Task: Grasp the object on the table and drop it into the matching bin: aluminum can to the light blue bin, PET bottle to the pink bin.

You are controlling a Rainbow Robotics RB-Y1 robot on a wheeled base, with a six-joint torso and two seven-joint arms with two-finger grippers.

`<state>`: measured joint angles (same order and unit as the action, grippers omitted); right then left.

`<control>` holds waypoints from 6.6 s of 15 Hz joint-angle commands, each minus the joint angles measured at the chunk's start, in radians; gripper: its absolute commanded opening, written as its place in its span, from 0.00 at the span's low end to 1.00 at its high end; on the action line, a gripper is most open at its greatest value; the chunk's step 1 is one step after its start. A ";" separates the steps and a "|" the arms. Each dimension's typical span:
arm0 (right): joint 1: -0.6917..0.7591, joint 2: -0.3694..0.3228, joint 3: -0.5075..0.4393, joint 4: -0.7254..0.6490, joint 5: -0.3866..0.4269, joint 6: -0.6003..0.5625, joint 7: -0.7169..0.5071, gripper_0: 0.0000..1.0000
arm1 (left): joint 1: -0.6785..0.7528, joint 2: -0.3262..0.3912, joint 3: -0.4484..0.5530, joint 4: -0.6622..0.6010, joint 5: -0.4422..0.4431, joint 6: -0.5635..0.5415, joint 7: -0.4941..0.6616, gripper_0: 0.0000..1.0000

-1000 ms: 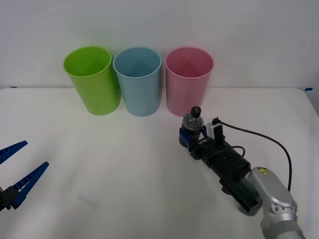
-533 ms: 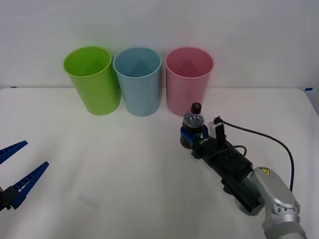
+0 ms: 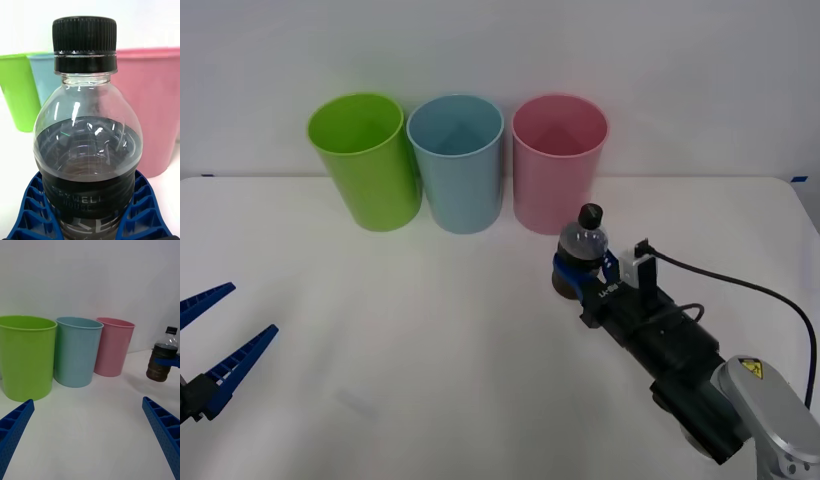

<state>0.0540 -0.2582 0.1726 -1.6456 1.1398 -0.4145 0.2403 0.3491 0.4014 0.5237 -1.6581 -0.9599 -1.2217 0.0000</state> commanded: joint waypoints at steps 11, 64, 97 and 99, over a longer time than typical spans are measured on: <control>0.106 -0.283 -0.058 -0.431 0.015 0.000 -0.358 0.00 | 0.000 0.000 0.000 0.000 0.000 0.000 0.000 1.00; -0.614 -0.015 -0.183 0.270 0.377 -0.050 -0.610 1.00 | 0.000 0.000 0.000 0.000 0.000 0.000 0.000 1.00; 0.558 -0.205 -0.492 -0.306 -0.009 -0.544 -0.121 1.00 | 0.000 0.000 0.000 0.000 0.000 0.000 0.000 1.00; 0.558 -0.205 -0.505 -0.261 -0.011 -0.613 -0.108 1.00 | 0.000 0.000 0.000 0.000 0.000 0.000 0.000 1.00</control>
<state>0.6120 -0.4624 -0.3282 -1.9212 1.1293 -1.0065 0.1275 0.3491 0.4014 0.5236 -1.6581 -0.9599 -1.2217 0.0000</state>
